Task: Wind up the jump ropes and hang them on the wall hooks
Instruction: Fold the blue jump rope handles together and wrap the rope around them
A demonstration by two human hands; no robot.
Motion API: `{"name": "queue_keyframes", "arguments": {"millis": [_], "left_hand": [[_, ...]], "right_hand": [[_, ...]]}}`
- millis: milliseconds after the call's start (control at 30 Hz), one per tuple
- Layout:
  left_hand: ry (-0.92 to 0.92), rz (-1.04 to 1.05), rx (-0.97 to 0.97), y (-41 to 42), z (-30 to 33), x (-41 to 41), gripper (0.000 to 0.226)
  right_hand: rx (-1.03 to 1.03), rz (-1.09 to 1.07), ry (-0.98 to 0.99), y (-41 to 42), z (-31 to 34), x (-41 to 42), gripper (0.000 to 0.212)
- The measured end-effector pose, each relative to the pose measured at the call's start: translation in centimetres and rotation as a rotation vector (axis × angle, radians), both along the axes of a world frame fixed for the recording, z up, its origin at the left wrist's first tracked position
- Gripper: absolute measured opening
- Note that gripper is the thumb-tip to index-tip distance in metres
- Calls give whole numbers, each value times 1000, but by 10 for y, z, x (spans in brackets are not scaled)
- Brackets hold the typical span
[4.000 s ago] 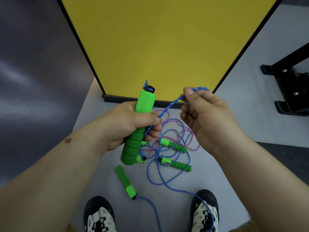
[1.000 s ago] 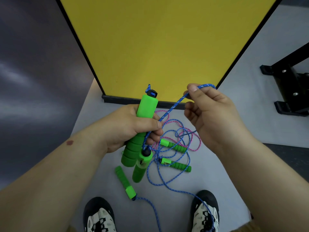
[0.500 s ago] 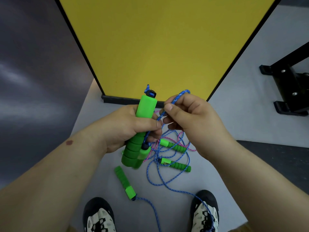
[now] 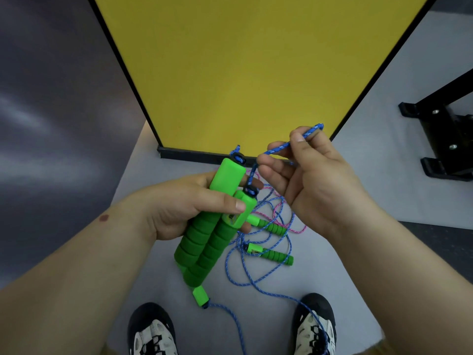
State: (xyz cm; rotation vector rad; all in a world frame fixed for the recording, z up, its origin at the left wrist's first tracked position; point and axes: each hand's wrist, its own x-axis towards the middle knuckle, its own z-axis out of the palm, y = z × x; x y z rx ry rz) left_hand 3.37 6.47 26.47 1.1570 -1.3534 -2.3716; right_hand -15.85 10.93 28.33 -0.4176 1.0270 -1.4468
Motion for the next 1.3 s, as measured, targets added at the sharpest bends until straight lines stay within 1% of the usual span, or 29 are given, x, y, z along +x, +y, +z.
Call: {"name": "queue_keyframes", "arguments": {"millis": [133,233,300,367,400,433,500,533,567,600,667,700,767,833,967,1000,1067,1133,1200,1233,1267,1300], "left_hand": [[-111,-107,-12,0,-2,2,51],[-178,-111,-44,0,-7,2,53],[-248,-111,-151,0,-8,-1,49],[-389,-157,-397,0,-10,-6,40],[-500,-192,-548,0,-12,-8,37],[-604,-214,-693,0,-13,-9,39],[-756,-237,-919,2,-16,-11,50],[-819,-241,-1008,3,-18,-12,58],[-874,-242,-1101,4,-20,-12,64],[-918,-246,-1192,4,-21,-12,68],[-963,-258,-1359,5,-22,-13,74],[-963,-259,-1434,6,-22,-14,76],[-945,-259,-1540,9,-23,-17,81],[-942,-274,-1580,11,-24,-19,86],[-976,-315,-1573,15,-24,-21,93],[-983,-319,-1576,15,-25,-21,92],[-992,-318,-1579,11,-24,-19,91],[-990,-309,-1570,10,-23,-19,88],[-975,-289,-1570,11,-23,-21,87],[-970,-278,-1575,13,-23,-22,86],[-967,-268,-1578,14,-23,-22,86],[-970,-258,-1580,14,-22,-21,87]], "right_hand": [[-17,-39,-20,-2,-1,-5,12],[-18,-71,-16,-3,1,-10,11],[0,-86,-8,-3,3,-12,10],[50,-97,48,-4,4,-13,8],[104,-103,131,-4,1,-15,8],[182,-106,258,-4,-3,-18,11],[389,-95,545,-2,-11,-23,32],[462,-88,647,0,-14,-24,39],[485,-74,715,2,-16,-23,41],[450,-37,774,5,-16,-19,45],[307,93,856,9,-18,-9,53],[231,166,893,9,-20,-3,48],[134,275,1019,12,-23,6,30],[108,319,1170,13,-27,7,19],[129,394,1403,15,-26,2,25],[124,418,1418,14,-25,1,23],[103,414,1304,13,-21,0,8],[102,332,1192,13,-20,0,15],[135,205,1150,12,-24,-1,9],[168,136,1092,12,-26,-1,7],[215,71,990,11,-27,0,13],[281,7,841,9,-27,0,21]]}}
